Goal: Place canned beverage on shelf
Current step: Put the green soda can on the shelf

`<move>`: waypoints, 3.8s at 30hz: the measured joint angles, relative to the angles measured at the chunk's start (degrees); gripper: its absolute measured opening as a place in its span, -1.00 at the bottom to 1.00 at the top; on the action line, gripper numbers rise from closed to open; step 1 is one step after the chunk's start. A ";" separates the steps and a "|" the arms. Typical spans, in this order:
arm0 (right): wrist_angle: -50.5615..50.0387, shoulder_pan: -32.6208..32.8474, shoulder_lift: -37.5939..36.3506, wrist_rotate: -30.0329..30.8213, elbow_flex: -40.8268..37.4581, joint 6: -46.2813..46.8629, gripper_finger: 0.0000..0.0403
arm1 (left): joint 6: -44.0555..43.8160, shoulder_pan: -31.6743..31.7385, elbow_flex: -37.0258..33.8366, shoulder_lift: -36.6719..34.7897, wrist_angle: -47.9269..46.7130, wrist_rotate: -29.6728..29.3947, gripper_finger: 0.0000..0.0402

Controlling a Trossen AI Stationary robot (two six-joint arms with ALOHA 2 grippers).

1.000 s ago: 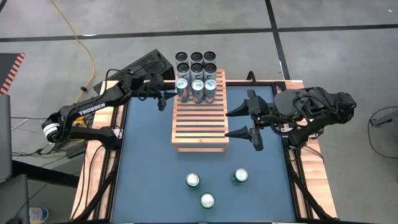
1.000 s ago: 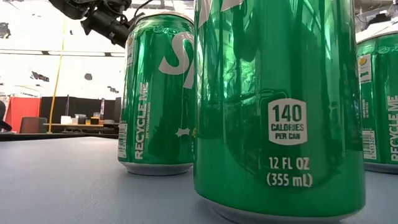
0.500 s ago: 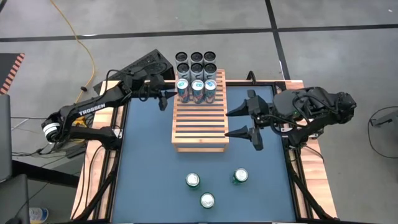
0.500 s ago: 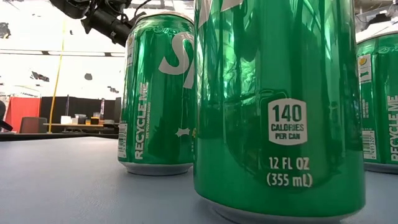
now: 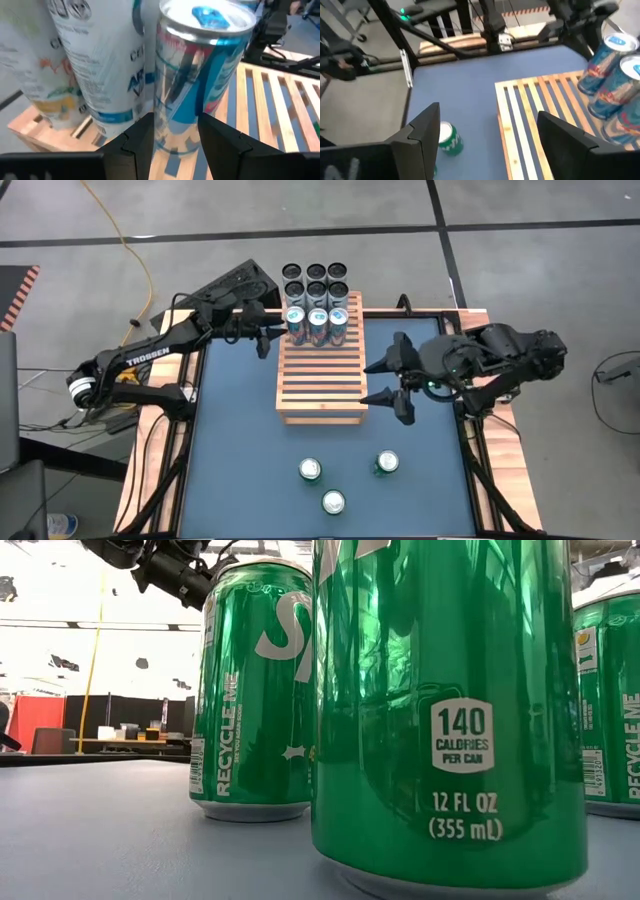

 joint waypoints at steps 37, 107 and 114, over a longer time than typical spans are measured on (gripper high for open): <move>-30.36 22.41 19.11 -0.13 -0.02 22.71 0.55 | -24.92 -10.84 0.00 -33.36 -11.78 8.66 -0.30; -0.94 14.14 13.30 -12.87 -32.54 -10.22 -0.27 | -27.06 -22.14 0.00 -23.59 -10.34 0.00 0.07; -2.26 13.44 13.32 -14.01 -29.77 -4.81 -0.25 | -27.06 -22.14 0.00 -23.60 -10.95 0.02 0.07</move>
